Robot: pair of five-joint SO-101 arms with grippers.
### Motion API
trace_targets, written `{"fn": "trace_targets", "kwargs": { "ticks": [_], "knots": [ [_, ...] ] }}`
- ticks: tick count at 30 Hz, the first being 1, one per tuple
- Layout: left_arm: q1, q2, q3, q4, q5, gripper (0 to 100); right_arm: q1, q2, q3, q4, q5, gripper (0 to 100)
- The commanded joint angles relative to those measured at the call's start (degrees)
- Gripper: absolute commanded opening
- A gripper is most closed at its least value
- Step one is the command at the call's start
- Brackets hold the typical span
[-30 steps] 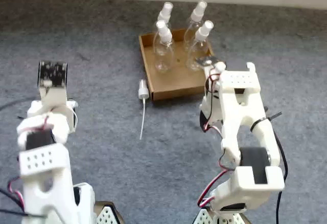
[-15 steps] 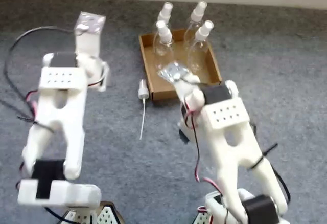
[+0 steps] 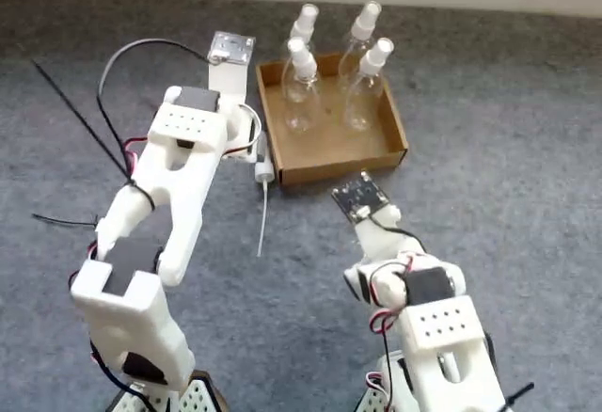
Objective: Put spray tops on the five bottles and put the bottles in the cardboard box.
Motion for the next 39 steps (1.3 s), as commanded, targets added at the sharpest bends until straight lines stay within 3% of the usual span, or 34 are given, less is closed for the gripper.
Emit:
{"fn": "trace_targets", "kwargs": {
  "ticks": [1,14,24,33,39],
  "knots": [
    [1.27,2.68,-3.03,-3.34,0.44,21,-0.22,-3.91,1.54,-0.84,-0.79,0.4],
    [4.09,4.09,-2.33,-7.47,0.62,21,-2.15,-4.62,4.00,-4.00,-0.79,0.4],
    [3.74,12.79,-6.20,-8.26,0.53,18,-2.15,-4.70,4.00,-4.00,-0.79,0.4],
    [-1.54,8.22,-1.80,-8.26,0.53,9,-2.24,-4.70,4.09,-4.00,-0.79,0.4],
    [-6.99,-3.38,2.95,-6.15,0.35,7,-2.07,-4.88,4.00,-3.74,-0.44,0.4]
  ]
}}
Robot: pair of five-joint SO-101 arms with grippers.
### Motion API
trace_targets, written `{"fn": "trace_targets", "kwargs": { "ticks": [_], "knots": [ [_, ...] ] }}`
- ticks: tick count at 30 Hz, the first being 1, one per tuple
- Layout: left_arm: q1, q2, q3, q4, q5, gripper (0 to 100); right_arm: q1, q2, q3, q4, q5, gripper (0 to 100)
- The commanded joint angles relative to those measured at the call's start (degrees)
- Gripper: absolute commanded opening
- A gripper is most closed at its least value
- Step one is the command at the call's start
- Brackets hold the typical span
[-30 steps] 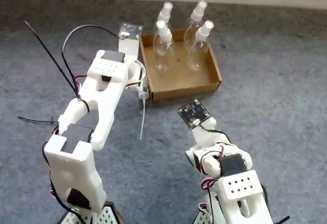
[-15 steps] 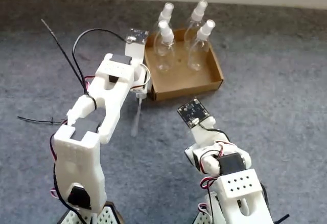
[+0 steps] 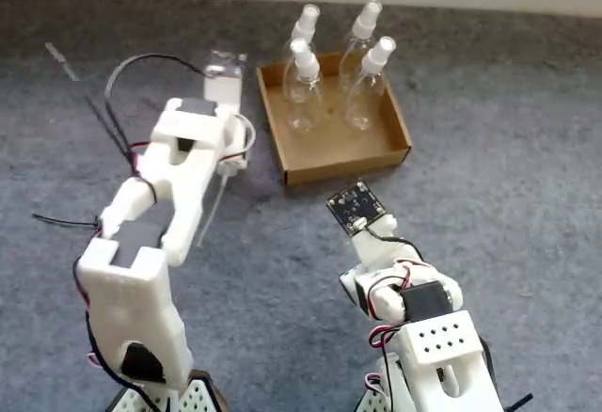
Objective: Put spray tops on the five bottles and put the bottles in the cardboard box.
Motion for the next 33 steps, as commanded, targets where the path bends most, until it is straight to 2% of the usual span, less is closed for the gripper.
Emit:
{"fn": "trace_targets", "kwargs": {
  "ticks": [1,9,15,17,21,25,28,33],
  "knots": [
    [-4.62,-13.05,2.51,2.55,0.18,7,-0.31,-0.66,-0.22,-0.92,-0.26,0.4],
    [-8.66,-34.68,9.01,7.12,0.09,7,-1.98,-0.66,-2.07,-2.86,-0.62,0.4],
    [-6.90,-51.38,16.75,6.59,0.18,8,-11.74,-0.57,-2.33,-25.89,-0.88,0.4],
    [-5.85,-56.57,18.95,4.84,0.09,7,-14.99,-0.57,-0.40,-33.10,-4.04,0.4],
    [-2.42,-67.30,21.49,0.00,0.35,7,-17.63,-0.57,3.30,-45.05,-11.43,0.4],
    [3.38,-75.12,21.85,-5.63,0.44,7,-17.80,-0.66,10.68,-56.40,-11.96,0.4],
    [9.01,-76.26,21.85,-9.76,0.53,7,-17.89,-0.66,15.25,-62.73,-11.96,0.4],
    [19.03,-74.42,23.52,-19.43,0.53,7,-17.98,-0.75,20.09,-67.65,-12.13,0.4]
  ]
}}
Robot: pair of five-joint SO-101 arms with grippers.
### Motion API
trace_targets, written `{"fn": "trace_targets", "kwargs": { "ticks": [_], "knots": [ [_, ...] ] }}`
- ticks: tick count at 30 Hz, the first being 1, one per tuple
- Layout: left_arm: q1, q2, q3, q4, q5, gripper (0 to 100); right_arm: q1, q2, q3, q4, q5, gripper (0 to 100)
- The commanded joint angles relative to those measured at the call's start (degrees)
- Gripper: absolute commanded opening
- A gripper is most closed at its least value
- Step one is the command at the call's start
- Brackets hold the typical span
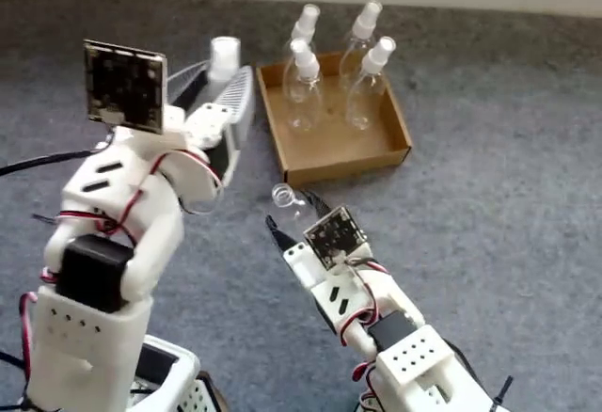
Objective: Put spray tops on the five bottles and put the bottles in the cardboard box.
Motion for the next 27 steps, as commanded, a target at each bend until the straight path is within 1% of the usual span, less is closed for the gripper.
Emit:
{"fn": "trace_targets", "kwargs": {
  "ticks": [1,4,6,10,14,18,23,27],
  "knots": [
    [9.01,1.10,1.54,-9.93,0.62,7,-0.48,-1.27,1.36,-4.35,-0.79,0.4],
    [11.82,3.38,3.82,-14.68,0.26,7,-0.22,-5.93,1.98,-4.26,-0.88,0.4],
    [12.09,4.88,5.67,-16.62,0.26,7,0.04,-10.95,2.68,-3.47,-0.88,0.4],
    [12.26,6.02,8.04,-19.43,0.53,7,-0.13,-21.76,5.85,6.73,-0.88,0.4],
    [13.05,6.02,6.55,-19.34,0.62,7,-0.22,-32.31,6.73,14.02,-0.88,0.4],
    [13.93,6.02,2.59,-19.25,0.62,7,-0.22,-39.16,6.73,19.65,-0.88,0.4],
    [17.54,5.93,0.22,-18.99,0.44,7,-0.22,-38.90,6.73,21.05,-0.88,0.4],
    [18.77,5.93,-1.36,-15.38,0.35,7,-0.22,-38.55,6.73,21.05,-0.88,0.4]
  ]
}}
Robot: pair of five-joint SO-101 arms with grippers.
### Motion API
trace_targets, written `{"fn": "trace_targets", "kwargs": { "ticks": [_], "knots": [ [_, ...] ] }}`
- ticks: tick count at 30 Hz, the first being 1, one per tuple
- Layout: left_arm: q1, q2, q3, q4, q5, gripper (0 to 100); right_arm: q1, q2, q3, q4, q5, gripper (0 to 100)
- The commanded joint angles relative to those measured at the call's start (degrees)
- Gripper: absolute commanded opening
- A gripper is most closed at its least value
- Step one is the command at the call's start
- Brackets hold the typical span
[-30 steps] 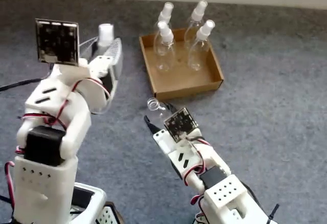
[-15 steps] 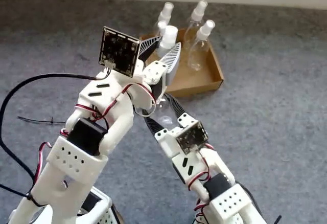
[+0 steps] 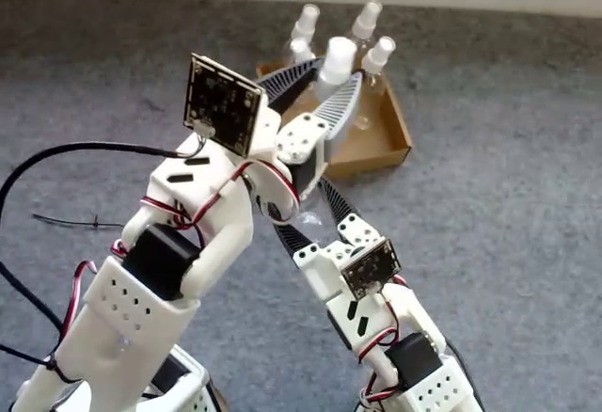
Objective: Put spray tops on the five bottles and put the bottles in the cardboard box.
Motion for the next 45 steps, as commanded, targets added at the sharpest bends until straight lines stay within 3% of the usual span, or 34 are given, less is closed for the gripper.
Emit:
{"fn": "trace_targets", "kwargs": {
  "ticks": [1,7,14,22,30,36,45],
  "knots": [
    [1.63,-0.13,-5.32,3.43,0.26,7,-0.22,-0.31,5.76,0.13,-0.62,0.4],
    [1.63,-6.11,-6.73,4.75,0.18,7,-0.13,-0.31,5.76,0.13,-0.62,0.4],
    [1.45,-11.30,1.27,4.92,0.18,7,-0.13,-0.31,5.76,0.13,-0.62,0.4],
    [1.36,-7.69,1.45,-1.49,0.09,7,-0.13,-0.66,5.76,0.22,-0.62,0.4],
    [1.27,-2.86,-2.51,-2.02,0.09,7,-0.13,-0.66,5.76,0.31,-0.62,0.4],
    [1.27,-2.86,-2.95,-2.02,-3.78,7,-0.13,-0.75,5.76,0.31,-0.62,0.4],
    [-3.56,-2.95,-2.07,-1.93,-3.69,7,-0.04,-0.75,5.76,0.31,-0.62,0.4]
  ]
}}
